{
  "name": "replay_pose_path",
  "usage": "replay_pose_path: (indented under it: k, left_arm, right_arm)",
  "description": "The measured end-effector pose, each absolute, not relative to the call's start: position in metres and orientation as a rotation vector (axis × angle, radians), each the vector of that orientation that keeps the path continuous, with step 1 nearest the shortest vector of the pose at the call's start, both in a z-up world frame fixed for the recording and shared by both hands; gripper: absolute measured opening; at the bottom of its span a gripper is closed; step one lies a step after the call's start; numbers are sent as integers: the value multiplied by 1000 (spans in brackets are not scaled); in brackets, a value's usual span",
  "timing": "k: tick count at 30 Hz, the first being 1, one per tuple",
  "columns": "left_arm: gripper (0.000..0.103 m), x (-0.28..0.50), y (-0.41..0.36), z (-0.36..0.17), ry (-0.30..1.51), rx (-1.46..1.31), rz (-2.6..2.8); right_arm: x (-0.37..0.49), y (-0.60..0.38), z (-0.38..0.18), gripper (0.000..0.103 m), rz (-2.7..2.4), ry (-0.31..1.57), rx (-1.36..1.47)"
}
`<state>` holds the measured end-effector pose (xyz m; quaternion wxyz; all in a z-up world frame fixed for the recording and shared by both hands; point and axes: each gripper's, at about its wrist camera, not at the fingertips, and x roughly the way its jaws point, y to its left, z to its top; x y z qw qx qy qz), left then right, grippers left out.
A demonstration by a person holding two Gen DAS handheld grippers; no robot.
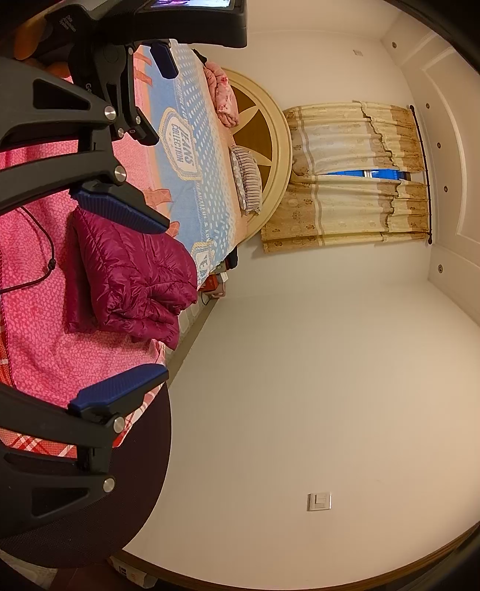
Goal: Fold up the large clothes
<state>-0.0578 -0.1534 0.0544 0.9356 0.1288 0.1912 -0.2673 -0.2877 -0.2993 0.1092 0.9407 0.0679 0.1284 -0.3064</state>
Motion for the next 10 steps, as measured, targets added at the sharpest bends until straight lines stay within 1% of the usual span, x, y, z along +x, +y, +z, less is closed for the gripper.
replay_pose_path:
  k: [4,10]
  left_arm:
    - [103,-53,-151,52,414,236,-592]
    - [103,-50,-146,54,397,227,-581]
  right_arm:
    - [-287,-300,109,73,-625,267,141]
    - [-285,-301,106,73,-623,278,150]
